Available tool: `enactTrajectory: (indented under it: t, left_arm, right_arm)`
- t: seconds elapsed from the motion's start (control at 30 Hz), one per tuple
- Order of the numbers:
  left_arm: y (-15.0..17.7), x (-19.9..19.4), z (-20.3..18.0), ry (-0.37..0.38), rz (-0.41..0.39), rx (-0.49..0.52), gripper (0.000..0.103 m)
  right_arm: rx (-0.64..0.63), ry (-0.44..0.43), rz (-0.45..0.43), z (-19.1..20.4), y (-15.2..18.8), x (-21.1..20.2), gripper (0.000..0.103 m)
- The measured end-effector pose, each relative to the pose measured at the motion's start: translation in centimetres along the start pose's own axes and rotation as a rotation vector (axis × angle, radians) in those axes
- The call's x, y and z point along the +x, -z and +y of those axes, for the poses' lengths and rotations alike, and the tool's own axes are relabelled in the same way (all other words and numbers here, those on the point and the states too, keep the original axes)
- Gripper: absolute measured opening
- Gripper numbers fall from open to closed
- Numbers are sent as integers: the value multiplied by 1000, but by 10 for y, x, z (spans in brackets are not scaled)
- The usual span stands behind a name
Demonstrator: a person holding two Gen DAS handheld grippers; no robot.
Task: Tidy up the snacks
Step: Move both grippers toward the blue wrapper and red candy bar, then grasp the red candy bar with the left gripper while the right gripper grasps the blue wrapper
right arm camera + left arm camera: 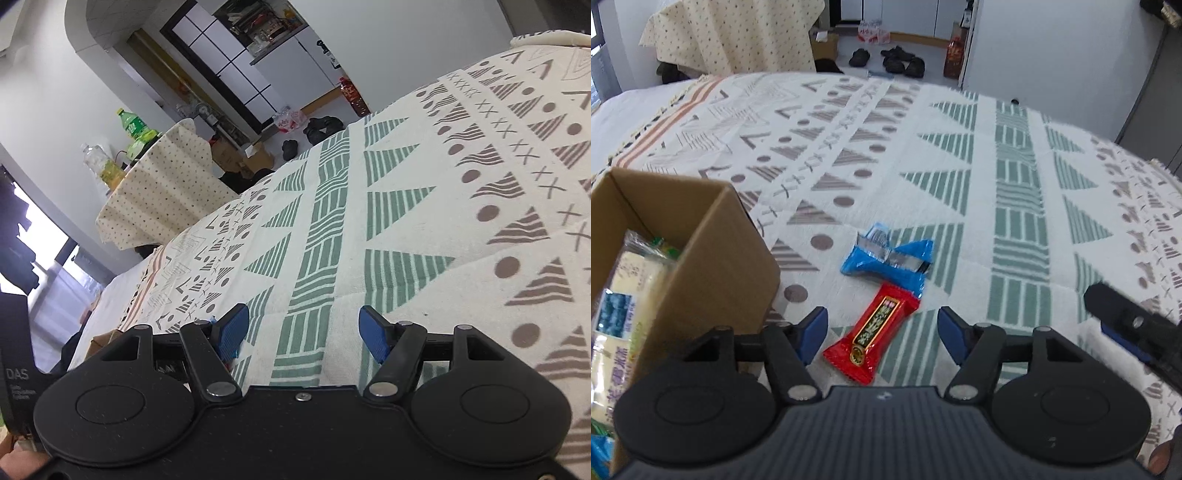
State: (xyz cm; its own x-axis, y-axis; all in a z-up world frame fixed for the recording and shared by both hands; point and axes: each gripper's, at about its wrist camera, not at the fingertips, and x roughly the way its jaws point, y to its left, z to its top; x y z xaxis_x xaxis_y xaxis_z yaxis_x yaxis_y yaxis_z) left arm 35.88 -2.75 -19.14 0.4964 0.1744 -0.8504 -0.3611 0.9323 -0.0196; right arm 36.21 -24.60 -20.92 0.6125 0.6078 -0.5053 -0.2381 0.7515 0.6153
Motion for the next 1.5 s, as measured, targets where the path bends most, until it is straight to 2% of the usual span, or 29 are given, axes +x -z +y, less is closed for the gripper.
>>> enactTrajectory:
  t: [0.1,0.17,0.2,0.23,0.37,0.67,1.07,1.37,1.43,1.47,1.5]
  left_arm:
    - [3,14,7,12,62,-41,54]
    - [2,14,11,25,56,-67,37]
    - [0,13,11,30,59,-68,21]
    - [-1,13,12,37,64,-80,19]
    - [0,5,15,22,47,-111,19]
    - [-10,-30,19,-3,-95,-146,19]
    - [-15,-46,32,40,-117,-204,19]
    - [-16,-42,45,27,-109,-239,19]
    - [-16,-43,46,34,-112,-238,19]
    - [-16,-43,46,35,-112,-237,19]
    - [-16,-43,46,36,-113,-236,19]
  right_arm:
    - [-6,-19,12,2,-1,9,65]
    - [-16,-28,23,4,-1,16,65]
    - [-21,-33,29,5,0,20,65]
    - [-25,-38,37,6,0,24,65]
    - [-52,-57,66,13,3,38,65]
    - [-77,-109,96,30,5,57,65]
    - [-97,-121,160,54,8,92,66]
    - [-112,-101,189,69,9,106,66]
    - [-134,-90,210,73,9,111,62]
    - [-148,-85,222,76,9,113,56]
    - [-164,-81,234,79,9,115,41]
